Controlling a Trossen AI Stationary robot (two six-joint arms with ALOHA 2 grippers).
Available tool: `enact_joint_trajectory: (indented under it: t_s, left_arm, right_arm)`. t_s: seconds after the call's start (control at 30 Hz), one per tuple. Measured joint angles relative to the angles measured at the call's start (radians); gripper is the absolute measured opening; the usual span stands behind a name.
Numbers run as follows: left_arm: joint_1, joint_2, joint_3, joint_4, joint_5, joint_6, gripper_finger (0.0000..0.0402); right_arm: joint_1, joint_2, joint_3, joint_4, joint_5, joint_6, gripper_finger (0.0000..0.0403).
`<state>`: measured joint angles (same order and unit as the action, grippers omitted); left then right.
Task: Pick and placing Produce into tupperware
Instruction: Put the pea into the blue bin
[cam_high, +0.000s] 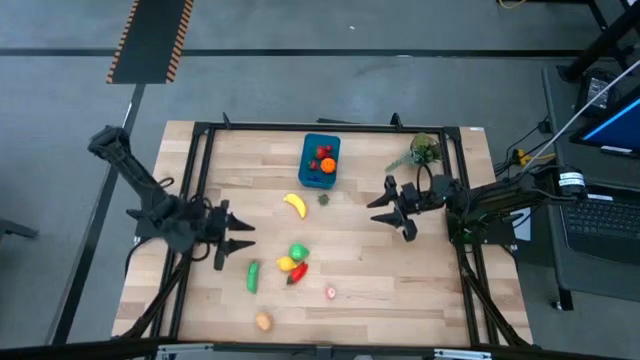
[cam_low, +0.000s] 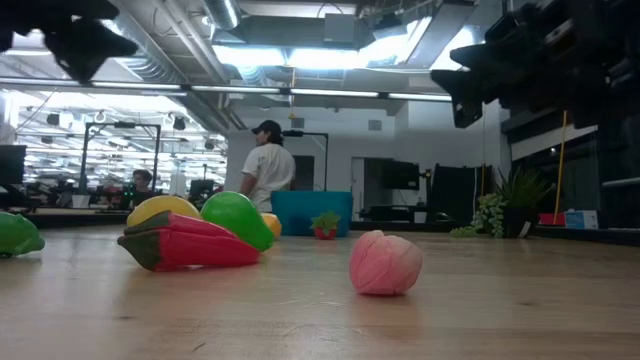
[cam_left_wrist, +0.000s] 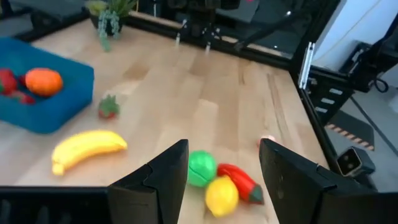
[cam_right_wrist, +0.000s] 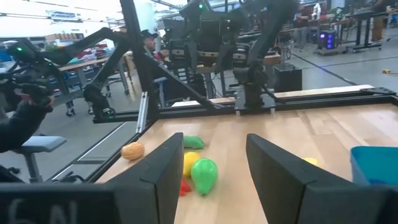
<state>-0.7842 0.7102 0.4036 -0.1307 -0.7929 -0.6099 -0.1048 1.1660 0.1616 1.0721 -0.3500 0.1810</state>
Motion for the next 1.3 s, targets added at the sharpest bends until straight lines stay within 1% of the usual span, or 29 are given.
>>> enact_joint_trajectory:
  t_s: [0.2, 0.37, 0.47, 0.6, 0.7, 0.8, 1.0, 1.13, 1.2, 1.3]
  left_arm:
    - [-0.099, 0.133, 0.053, -0.013, -0.065, -0.131, 0.019]
    - [-0.143, 0.277, 0.152, -0.029, -0.07, -0.216, 0.019]
    - [-0.168, 0.37, 0.241, -0.132, -0.069, -0.322, 0.019]
    - [-0.204, 0.503, 0.37, -0.337, -0.058, -0.565, 0.019]
    - [-0.228, 0.604, 0.462, -0.454, -0.027, -0.719, 0.019]
    - [-0.25, 0.691, 0.547, -0.531, -0.008, -0.831, 0.019]
    - [-0.289, 0.838, 0.717, -0.623, 0.046, -1.014, 0.019]
    - [-0.29, 0.917, 0.792, -0.675, 0.072, -1.127, 0.019]
    - [-0.272, 0.944, 0.808, -0.728, 0.139, -1.209, 0.019]
    - [-0.232, 0.967, 0.811, -0.818, 0.305, -1.303, 0.019]
  right_arm:
    - [0.027, 0.0, 0.0, 0.0, 0.0, 0.008, 0.0177]
    - [0.061, 0.0, 0.0, -0.002, 0.0, 0.053, 0.0177]
    - [0.092, 0.0, 0.0, -0.004, 0.0, 0.055, 0.0177]
    - [0.143, 0.0, 0.0, -0.003, 0.024, 0.057, 0.0177]
    - [0.185, 0.0, 0.0, -0.003, 0.065, 0.056, 0.0177]
    - [0.225, 0.0, 0.0, -0.003, 0.101, 0.055, 0.0177]
    - [0.303, 0.0, 0.0, -0.002, 0.158, 0.055, 0.0177]
    - [0.342, 0.0, 0.0, -0.002, 0.191, 0.051, 0.0177]
    - [0.356, 0.0, 0.0, -0.002, 0.207, 0.05, 0.0177]
    - [0.369, 0.0, 0.0, -0.002, 0.214, 0.05, 0.0177]
